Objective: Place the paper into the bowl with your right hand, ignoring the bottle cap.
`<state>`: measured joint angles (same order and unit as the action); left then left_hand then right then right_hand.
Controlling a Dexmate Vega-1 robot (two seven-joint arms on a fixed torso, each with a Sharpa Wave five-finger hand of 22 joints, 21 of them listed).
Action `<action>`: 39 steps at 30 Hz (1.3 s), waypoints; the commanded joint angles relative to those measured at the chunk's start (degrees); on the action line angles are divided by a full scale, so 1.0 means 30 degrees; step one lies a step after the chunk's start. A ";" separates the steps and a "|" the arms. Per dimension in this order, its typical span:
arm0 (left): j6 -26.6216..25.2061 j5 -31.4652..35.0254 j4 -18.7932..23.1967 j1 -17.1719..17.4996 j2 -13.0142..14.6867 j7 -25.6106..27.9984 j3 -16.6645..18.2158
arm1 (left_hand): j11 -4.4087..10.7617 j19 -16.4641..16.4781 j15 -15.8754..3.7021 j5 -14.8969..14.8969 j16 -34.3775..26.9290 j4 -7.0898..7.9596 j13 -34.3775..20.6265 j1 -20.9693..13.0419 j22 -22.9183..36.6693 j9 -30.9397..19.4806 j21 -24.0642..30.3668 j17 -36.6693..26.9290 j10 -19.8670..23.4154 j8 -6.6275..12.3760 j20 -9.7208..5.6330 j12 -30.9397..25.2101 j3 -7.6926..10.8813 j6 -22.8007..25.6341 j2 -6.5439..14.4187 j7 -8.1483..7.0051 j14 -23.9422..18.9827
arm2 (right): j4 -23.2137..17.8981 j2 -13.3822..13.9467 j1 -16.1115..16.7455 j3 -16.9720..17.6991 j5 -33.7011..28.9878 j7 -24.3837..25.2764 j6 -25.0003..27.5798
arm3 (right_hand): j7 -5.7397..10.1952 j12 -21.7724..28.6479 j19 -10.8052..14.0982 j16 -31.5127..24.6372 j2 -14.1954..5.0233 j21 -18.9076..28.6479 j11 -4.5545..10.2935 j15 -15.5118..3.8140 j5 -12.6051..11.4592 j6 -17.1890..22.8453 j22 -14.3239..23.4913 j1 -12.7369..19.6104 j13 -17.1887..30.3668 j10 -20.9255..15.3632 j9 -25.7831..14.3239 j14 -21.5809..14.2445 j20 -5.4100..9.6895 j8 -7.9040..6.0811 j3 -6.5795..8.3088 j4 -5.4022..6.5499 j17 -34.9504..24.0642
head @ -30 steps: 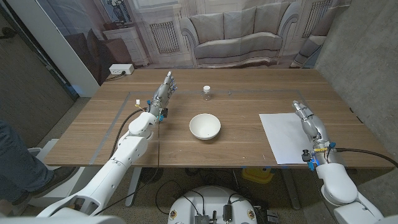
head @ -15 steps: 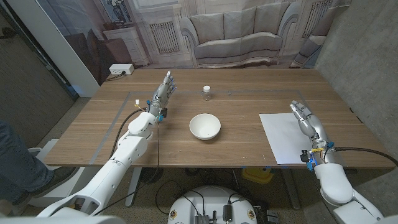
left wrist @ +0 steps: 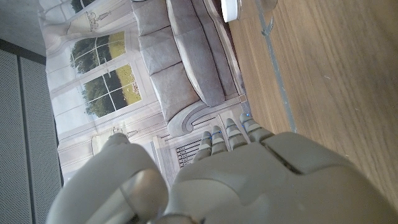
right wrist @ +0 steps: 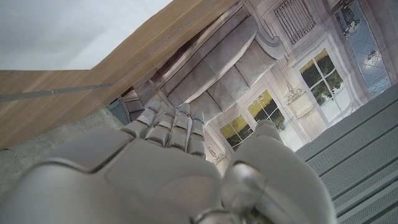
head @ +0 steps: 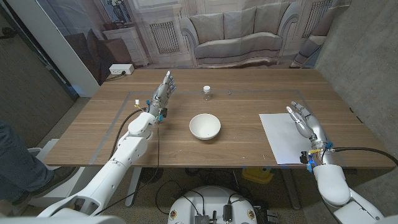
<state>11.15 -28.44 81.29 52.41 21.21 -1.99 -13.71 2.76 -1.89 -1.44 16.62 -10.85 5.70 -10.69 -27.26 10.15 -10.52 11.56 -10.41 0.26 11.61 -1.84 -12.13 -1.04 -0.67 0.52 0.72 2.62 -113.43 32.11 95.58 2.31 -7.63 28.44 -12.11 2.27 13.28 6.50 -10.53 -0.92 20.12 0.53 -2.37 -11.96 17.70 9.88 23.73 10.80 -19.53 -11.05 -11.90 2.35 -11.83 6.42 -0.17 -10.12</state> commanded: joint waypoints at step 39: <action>0.0015 -0.0055 0.0462 0.0126 0.0184 0.0324 -0.0243 | 0.0024 -0.0195 0.0058 0.0121 0.0025 0.0051 -0.0056 -0.0064 0.0053 -0.0093 -0.0034 -0.0039 0.0066 -0.0018 -0.1021 0.0130 -0.0251 0.0203 0.0197 0.0115 0.0009 | -0.1491 0.1877 0.0197 -0.1147 -0.2716 0.1871 0.5944 | 0.0109 -0.0250 0.0392 0.0105 -0.0229 -0.0464 -0.0141 0.0154 -0.0185 -0.0256 0.0056 0.0371 0.0045 0.0558 -0.0061 0.0657 0.0058 0.0204 0.0114 -0.0334 -0.0091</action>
<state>11.47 -28.73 82.35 53.09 21.67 -1.36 -14.37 2.76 -2.10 -1.45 16.62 -10.85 5.70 -10.69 -27.48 10.15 -10.52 11.56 -10.41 0.25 11.62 -2.05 -11.74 -1.35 -0.36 0.77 1.04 2.62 -117.92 36.69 96.86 -0.12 -14.27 33.19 2.88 2.35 12.83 7.11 -10.53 -1.34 19.03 0.31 -2.05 -12.41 17.19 9.88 24.55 10.80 -18.07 -11.04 -10.16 2.34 -11.31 6.74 -0.80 -10.28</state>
